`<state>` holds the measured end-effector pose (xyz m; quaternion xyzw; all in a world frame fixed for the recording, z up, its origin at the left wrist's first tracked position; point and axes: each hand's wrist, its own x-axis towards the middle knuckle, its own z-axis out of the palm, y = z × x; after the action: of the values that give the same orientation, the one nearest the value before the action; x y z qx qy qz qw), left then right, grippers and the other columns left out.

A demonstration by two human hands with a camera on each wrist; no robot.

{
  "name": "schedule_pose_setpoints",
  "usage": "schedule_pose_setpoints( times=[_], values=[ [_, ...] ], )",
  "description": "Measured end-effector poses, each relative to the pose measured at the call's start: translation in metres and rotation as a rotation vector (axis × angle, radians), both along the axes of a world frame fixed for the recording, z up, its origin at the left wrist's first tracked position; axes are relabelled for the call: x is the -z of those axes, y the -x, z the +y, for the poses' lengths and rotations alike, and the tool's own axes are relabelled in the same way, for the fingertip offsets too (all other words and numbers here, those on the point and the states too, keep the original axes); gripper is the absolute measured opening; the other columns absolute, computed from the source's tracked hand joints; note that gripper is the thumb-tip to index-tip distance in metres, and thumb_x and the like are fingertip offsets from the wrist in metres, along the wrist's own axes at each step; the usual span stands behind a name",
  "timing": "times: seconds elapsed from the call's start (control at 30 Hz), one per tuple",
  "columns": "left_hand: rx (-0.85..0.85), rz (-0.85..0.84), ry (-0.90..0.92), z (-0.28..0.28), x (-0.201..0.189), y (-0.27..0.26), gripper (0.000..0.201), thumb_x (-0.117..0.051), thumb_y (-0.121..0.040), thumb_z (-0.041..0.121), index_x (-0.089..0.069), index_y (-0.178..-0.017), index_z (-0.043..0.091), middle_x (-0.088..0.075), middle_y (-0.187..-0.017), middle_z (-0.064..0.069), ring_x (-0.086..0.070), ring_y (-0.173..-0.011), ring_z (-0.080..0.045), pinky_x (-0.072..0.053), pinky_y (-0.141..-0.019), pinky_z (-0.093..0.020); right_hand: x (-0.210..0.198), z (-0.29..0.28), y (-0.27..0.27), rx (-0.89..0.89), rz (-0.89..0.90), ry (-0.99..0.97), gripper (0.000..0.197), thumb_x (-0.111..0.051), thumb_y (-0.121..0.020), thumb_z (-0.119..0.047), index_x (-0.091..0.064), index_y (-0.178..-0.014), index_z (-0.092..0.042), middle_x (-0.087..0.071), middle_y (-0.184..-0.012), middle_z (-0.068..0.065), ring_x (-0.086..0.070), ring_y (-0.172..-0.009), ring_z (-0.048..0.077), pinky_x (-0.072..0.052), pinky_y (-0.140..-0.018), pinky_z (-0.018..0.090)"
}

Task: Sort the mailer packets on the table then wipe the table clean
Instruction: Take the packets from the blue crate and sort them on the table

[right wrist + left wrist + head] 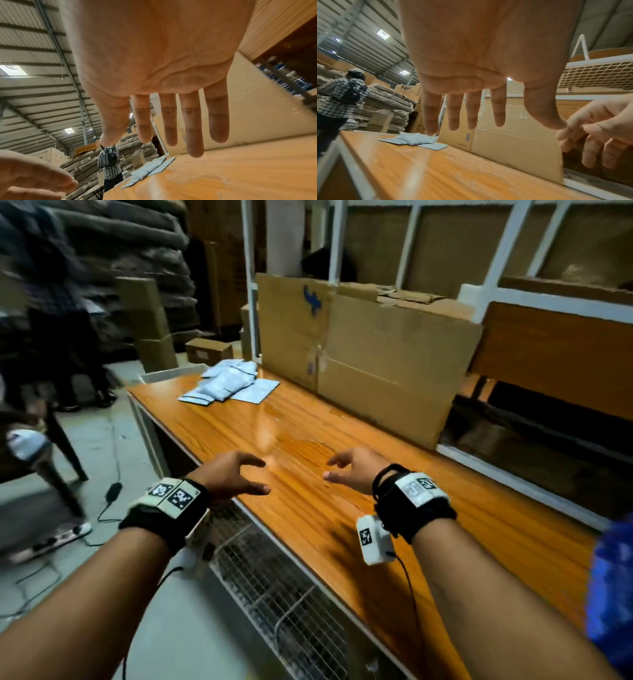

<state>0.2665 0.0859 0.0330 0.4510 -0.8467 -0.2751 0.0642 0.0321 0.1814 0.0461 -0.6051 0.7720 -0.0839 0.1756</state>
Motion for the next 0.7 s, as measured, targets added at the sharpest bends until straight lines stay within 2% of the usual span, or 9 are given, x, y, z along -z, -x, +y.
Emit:
schedule_pose_setpoints(
  times=[0.13,0.23,0.3,0.4,0.7],
  values=[
    [-0.101,0.015,0.004,-0.057,0.010,-0.060,0.062,-0.079,-0.071,0.044,-0.061,-0.125,0.019,-0.065,-0.122,-0.005,-0.061,-0.112,-0.020,-0.047,-0.097,-0.034,0.025,-0.068,-0.042,0.006,-0.065,-0.077,0.050,-0.058,-0.090,-0.052,-0.056,-0.132,-0.025,-0.054,-0.136,0.001,-0.054,-0.119,0.022,-0.040,-0.082,0.026],
    [-0.124,0.021,0.004,-0.095,0.017,-0.086,0.059,-0.078,-0.073,0.045,-0.062,-0.124,0.020,-0.064,-0.125,-0.002,-0.061,-0.110,-0.016,-0.048,-0.097,-0.034,0.037,-0.115,-0.059,-0.007,-0.033,-0.122,0.052,-0.057,-0.090,-0.053,-0.053,-0.134,-0.027,-0.055,-0.137,0.002,-0.054,-0.119,0.022,-0.043,-0.083,0.027],
    [-0.129,0.004,0.023,-0.121,0.021,-0.096,0.056,-0.075,-0.076,0.044,-0.061,-0.125,0.019,-0.062,-0.128,-0.001,-0.059,-0.113,-0.016,-0.045,-0.096,-0.028,0.044,-0.147,-0.067,-0.009,-0.036,-0.127,0.053,-0.057,-0.090,-0.053,-0.052,-0.136,-0.026,-0.057,-0.134,0.003,-0.056,-0.117,0.022,-0.046,-0.085,0.029],
    [-0.115,-0.009,0.022,-0.164,0.024,-0.102,0.054,-0.073,-0.079,0.042,-0.060,-0.126,0.019,-0.060,-0.131,-0.001,-0.057,-0.115,-0.015,-0.041,-0.090,-0.022,0.054,-0.200,-0.073,-0.012,-0.028,-0.132,0.055,-0.058,-0.089,-0.053,-0.050,-0.137,-0.026,-0.052,-0.140,0.003,-0.052,-0.123,0.023,-0.045,-0.089,0.029],
    [-0.059,-0.057,0.075,-0.350,0.025,-0.071,0.052,-0.071,-0.081,0.045,-0.060,-0.126,0.020,-0.056,-0.135,0.001,-0.051,-0.124,-0.017,-0.040,-0.098,-0.027,0.079,-0.389,-0.052,0.042,-0.029,-0.111,0.066,-0.064,-0.085,-0.052,-0.041,-0.142,-0.029,-0.043,-0.148,0.005,-0.038,-0.136,0.025,-0.035,-0.106,0.033]
  ],
)
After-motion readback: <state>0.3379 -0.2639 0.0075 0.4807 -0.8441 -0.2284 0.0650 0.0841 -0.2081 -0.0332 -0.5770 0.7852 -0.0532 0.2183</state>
